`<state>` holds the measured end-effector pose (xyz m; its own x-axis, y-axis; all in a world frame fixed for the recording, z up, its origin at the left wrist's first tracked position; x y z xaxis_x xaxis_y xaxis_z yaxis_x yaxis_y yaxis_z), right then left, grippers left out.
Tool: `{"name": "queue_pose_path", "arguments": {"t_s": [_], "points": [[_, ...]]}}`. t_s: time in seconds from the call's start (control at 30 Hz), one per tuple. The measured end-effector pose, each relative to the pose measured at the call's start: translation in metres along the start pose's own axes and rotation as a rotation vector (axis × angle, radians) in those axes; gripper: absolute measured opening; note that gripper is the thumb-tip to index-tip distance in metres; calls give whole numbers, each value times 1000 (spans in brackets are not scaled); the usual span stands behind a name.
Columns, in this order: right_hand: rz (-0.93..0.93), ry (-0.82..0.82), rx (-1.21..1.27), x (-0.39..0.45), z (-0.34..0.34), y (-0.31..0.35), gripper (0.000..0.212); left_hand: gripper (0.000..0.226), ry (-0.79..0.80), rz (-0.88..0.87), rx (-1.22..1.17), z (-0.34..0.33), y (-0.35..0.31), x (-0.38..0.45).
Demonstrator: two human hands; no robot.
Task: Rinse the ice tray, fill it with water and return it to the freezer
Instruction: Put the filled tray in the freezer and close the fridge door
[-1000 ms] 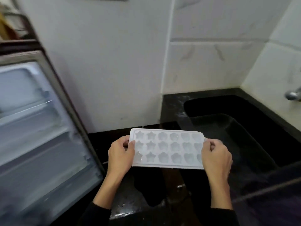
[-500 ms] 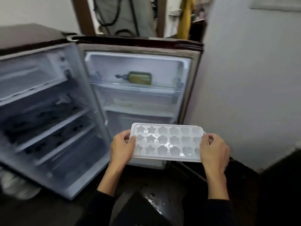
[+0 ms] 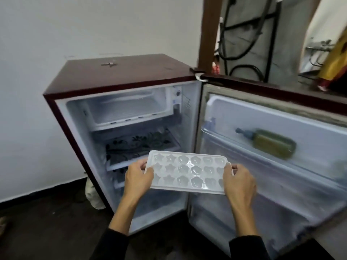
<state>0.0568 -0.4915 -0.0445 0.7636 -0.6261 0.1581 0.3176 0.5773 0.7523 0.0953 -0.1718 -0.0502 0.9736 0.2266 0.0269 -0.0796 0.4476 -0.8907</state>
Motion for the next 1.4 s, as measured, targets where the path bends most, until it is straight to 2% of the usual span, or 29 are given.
{"name": "queue_pose_path", "arguments": {"t_s": [0.13,0.3,0.5,0.73,0.83,1.2,1.4], "points": [[66,75,28,35,-61,56,27,33,-70,17,71,32,4,53],[180,137,47,69,-132,121,28,22,-207,47,166,68,14,118],[319,212,92,106,-215,188,26,19,-338,57,222,99,27,185],[462,263,113,151,-305,249,27,9,-368,90,300,115,46,279],[464,279,108,167,-340,265,29,20,-409,129,333,122,52,310],[496,267,89,205,-397,305,29,40,-409,150,327,126,66,378],[507,288,49,213,-410,310,32,41,-411,144,324,126,72,394]]}}
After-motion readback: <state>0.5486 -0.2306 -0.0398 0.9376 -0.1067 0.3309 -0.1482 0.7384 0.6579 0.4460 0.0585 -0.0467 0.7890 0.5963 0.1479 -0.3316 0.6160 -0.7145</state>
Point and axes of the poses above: each hand's wrist, its own x-axis towards the middle knuckle, its own z-axis out of the back of the hand, y = z × x, the point moved 10 cm from there along x, towards the middle knuckle, and after that the axes turned 2 degrees about x, right-handed, at the moved point
